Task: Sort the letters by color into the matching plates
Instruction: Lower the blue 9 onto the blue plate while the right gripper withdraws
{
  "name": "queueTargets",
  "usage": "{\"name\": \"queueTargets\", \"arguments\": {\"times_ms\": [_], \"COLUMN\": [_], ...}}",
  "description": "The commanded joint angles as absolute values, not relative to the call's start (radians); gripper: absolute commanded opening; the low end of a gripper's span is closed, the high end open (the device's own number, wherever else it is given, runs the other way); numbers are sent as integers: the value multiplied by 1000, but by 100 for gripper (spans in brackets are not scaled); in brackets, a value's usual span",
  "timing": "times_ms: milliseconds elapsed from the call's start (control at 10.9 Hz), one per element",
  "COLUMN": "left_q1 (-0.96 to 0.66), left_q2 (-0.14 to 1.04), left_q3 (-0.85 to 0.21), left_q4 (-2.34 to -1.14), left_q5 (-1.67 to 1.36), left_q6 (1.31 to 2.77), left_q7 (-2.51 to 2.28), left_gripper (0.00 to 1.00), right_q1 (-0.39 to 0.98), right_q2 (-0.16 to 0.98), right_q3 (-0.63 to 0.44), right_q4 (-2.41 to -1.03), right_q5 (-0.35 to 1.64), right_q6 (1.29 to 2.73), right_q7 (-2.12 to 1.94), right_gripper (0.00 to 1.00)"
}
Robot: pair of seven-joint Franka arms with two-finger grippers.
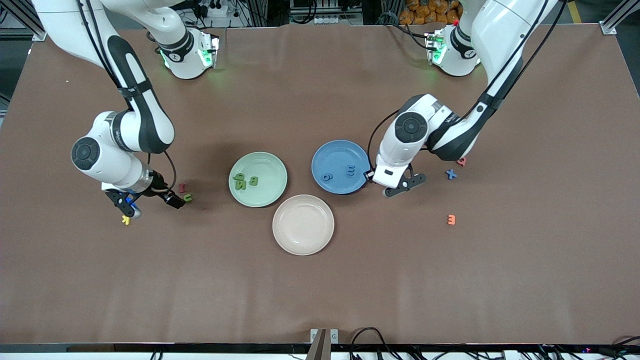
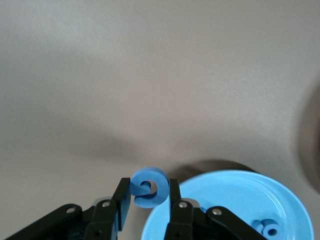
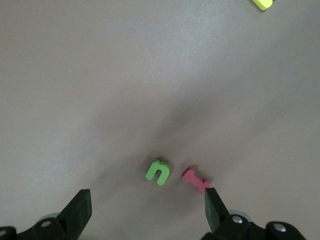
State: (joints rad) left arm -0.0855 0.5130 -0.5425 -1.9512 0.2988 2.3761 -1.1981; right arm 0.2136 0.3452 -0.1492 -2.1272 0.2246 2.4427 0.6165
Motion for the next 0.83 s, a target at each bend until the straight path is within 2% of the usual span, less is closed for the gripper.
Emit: {"name": "queueTargets", "arguments": {"times_ms": [0,368,737], "left_q1": [-142,-239,-281], "left_q2": [564,629,682], "left_q3": [-535,-531,-531], "left_q4": [-1879,-1818,-1766], "left_q5": [278,281,290], "left_q6": [2345,2344,2344], "left_q7": [-1284,-1402,-1459], "left_gripper": [0,0,0], "right_q1": [195,207,209], "right_q2": [353,396,411], "right_q3": [-144,-146,-146], "right_q4": [-2112,-2112,-2111], "right_q5": [221,212,222], "right_q6": [2453,2511,2517], "right_q7": [658,895,905], "right_gripper": [100,100,100]}}
